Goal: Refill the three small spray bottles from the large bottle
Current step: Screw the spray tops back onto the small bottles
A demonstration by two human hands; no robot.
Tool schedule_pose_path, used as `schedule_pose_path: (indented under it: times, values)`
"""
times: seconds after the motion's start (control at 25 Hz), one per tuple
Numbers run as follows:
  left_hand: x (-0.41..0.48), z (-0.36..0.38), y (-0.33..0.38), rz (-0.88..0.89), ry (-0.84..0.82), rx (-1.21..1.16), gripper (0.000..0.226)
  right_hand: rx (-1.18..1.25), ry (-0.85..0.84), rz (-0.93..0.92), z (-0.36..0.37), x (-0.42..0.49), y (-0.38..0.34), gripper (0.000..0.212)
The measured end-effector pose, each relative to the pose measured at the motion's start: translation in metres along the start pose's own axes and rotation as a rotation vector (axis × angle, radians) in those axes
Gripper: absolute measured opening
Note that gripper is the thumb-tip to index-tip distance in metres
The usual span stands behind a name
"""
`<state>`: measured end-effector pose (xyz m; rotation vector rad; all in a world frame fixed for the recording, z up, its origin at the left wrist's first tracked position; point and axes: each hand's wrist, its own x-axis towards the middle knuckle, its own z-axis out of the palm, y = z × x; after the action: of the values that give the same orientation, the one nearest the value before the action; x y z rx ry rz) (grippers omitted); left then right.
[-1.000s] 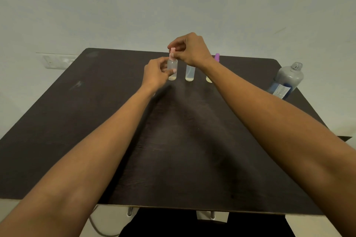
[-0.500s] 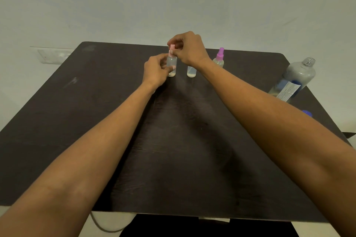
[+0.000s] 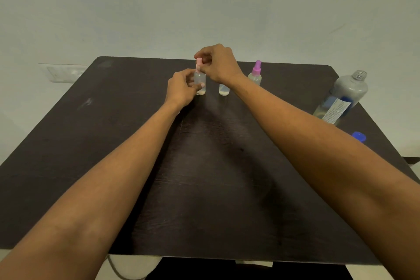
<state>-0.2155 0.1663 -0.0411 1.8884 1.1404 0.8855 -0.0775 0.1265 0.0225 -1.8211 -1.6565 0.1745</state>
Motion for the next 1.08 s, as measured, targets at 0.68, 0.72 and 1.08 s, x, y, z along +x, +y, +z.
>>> schedule_pose_path:
  times: [0.68,0.72,1.08]
  values:
    - [-0.063,-0.028,0.059,0.224,0.185,0.044,0.06,0.141,0.177,0.025,-0.097,-0.102,0.0,0.046]
    - [-0.071,-0.028,0.066,0.249,0.19,0.052,0.058,0.142,0.198,0.027,-0.105,-0.112,0.002,0.046]
    - [-0.132,-0.009,0.12,0.43,0.09,0.104,0.061,0.077,0.311,-0.013,-0.157,-0.194,0.019,0.046]
